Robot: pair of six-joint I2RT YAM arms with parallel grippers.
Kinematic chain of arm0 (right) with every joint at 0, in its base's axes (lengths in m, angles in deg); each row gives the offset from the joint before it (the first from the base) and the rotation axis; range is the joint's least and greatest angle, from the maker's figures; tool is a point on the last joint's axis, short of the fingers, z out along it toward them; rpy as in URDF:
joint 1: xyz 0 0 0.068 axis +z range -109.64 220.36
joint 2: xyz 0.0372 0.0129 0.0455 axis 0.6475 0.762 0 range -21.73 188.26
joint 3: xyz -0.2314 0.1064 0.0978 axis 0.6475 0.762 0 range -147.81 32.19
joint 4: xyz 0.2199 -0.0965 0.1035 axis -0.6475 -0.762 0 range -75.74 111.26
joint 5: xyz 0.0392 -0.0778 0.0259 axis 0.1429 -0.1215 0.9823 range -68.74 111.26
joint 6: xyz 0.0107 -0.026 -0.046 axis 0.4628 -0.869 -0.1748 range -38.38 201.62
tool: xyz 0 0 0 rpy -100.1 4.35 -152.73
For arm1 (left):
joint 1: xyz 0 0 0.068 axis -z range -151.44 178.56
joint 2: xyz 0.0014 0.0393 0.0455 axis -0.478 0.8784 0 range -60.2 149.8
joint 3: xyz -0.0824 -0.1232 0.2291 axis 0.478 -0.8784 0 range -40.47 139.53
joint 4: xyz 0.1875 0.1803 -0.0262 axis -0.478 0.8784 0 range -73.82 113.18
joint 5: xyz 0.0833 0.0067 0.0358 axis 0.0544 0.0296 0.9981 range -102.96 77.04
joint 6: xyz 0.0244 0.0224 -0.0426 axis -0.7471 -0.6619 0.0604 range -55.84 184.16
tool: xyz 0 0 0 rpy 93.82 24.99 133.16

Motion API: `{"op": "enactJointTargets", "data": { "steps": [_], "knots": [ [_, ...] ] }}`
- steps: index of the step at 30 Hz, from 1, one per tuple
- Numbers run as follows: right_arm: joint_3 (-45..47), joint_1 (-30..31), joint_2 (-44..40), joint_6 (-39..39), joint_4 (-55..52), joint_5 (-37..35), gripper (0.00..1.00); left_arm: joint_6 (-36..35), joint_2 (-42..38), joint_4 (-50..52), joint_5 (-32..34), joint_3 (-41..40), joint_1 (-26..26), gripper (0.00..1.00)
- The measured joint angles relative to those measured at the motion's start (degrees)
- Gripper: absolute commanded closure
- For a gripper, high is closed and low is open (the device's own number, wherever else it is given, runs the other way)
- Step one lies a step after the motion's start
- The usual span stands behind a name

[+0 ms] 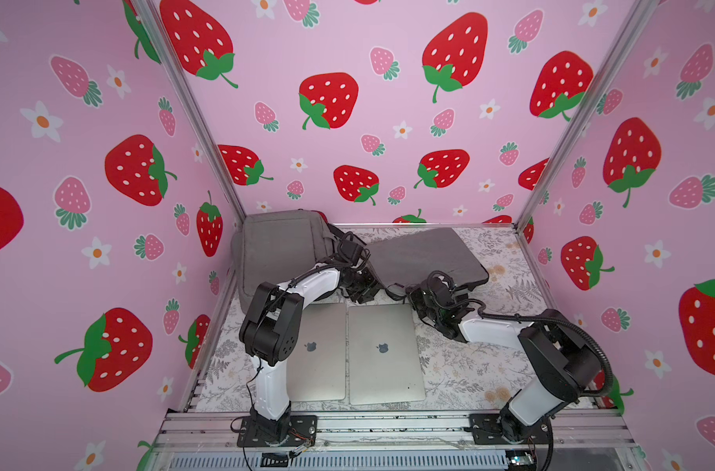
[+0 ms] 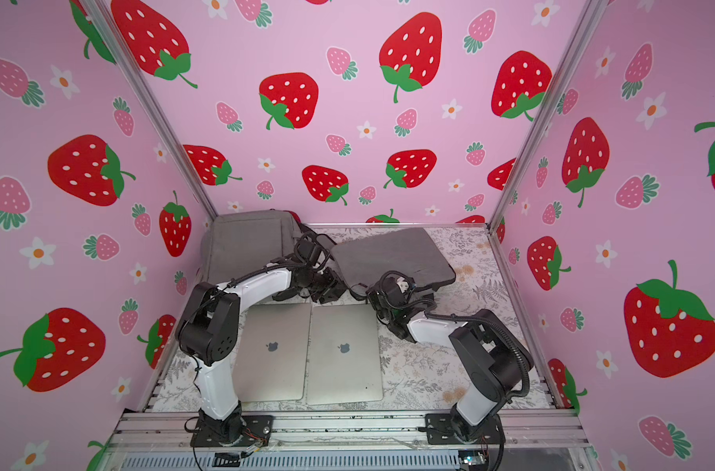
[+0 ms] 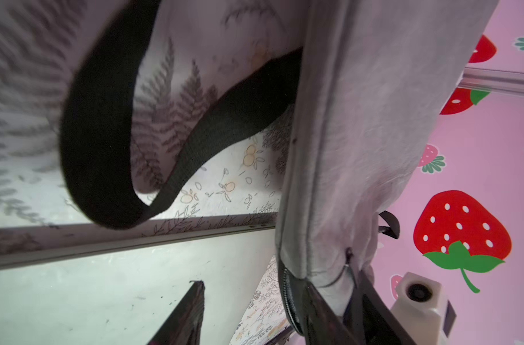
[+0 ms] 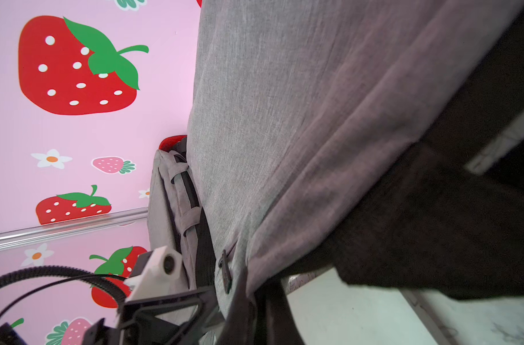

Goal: Open the zippered laptop bag and take out the laptop
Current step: Adjust the zippered laptop bag at the center of the board.

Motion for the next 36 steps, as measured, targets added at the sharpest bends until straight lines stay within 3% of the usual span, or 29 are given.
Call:
{"op": "enactJointTargets", "data": {
  "steps": [12, 22, 31, 34, 36],
  "knots": [
    [0.11, -0.28, 0.09, -0.15, 1.38, -1.18, 1.0, 11.21, -1.07, -13.55, -0.85, -6.16, 1.07, 0.45],
    [0.35, 0.15, 0.55, -0.13, 2.69, 0.07, 1.0, 12.5, -7.43, -15.96, 0.5, -9.75, 0.79, 0.45],
    [0.33, 0.15, 1.14, -0.07, 3.87, 0.61, 1.0, 14.84, -2.91, -20.61, -1.29, -9.75, 2.01, 0.45],
    [0.33, 0.15, 1.16, 0.11, 3.5, 0.74, 1.0, 15.34, -1.64, -21.73, -1.95, -9.73, 2.14, 0.49],
    [0.33, 0.17, 1.16, 0.24, 3.45, 0.83, 1.0, 15.69, -1.62, -22.03, -2.27, -9.57, 2.12, 0.57]
  ]
}}
